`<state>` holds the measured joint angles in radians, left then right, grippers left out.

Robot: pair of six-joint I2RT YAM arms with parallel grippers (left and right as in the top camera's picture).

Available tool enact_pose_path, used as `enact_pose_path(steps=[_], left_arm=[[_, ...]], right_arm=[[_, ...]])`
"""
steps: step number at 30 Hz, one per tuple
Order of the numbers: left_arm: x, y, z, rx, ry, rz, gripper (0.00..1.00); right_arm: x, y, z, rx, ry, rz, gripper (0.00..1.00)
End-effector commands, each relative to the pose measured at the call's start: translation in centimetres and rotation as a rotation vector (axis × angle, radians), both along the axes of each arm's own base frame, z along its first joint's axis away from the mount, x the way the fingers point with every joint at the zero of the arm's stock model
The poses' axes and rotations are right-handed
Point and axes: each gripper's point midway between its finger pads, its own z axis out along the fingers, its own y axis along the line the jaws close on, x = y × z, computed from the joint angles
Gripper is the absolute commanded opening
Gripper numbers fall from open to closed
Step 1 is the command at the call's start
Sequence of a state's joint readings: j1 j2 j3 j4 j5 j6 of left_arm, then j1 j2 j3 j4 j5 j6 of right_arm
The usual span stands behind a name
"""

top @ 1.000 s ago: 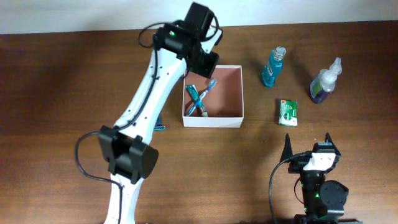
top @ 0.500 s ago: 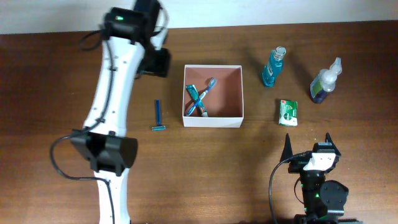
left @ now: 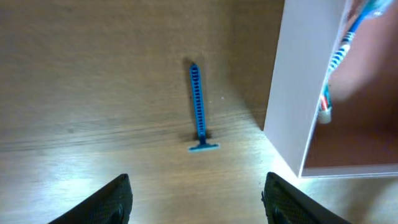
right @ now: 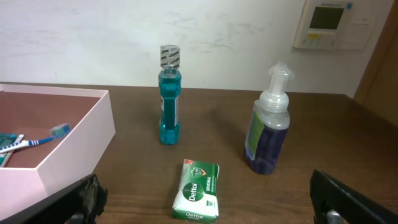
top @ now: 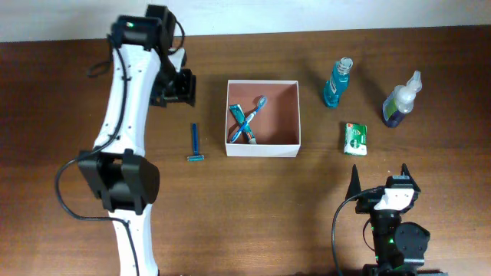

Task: Pack container
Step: 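Raise the left gripper and move it toward the blue razor, then lower the left gripper and close it on the blue razor handle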

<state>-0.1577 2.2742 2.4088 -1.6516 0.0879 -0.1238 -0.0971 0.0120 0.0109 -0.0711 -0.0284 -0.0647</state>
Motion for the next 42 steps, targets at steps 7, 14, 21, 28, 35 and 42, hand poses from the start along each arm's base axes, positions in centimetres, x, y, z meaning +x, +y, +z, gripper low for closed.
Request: enact_pose_path(steps=[7, 14, 21, 28, 35, 42], left_arm=[[-0.8, -0.4, -6.1, -0.008, 0.109, 0.11, 0.68], [-3.3, -0.1, -11.0, 0.012, 0.216, 0.124, 0.68], [-2.7, -0.2, -13.0, 0.005, 0.18, 0.111, 0.67], [-0.8, 0.3, -13.3, 0.116, 0.079, 0.071, 0.67], [-0.4, -2.1, -13.3, 0.122, 0.037, 0.017, 0.67], [-0.3, -1.7, -13.5, 0.137, 0.034, 0.05, 0.67]], right_arm=[[0.0, 0.4, -0.1, -0.005, 0.0, 0.019, 0.98], [0.0, 0.4, -0.1, -0.005, 0.0, 0.019, 0.98], [0.0, 0.4, -0.2, -0.005, 0.001, 0.019, 0.98], [0.0, 0.4, -0.2, -0.005, 0.001, 0.019, 0.98], [0.0, 0.4, -0.1, -0.005, 0.0, 0.019, 0.98], [0.0, 0.4, -0.1, -0.005, 0.0, 0.019, 0.98]])
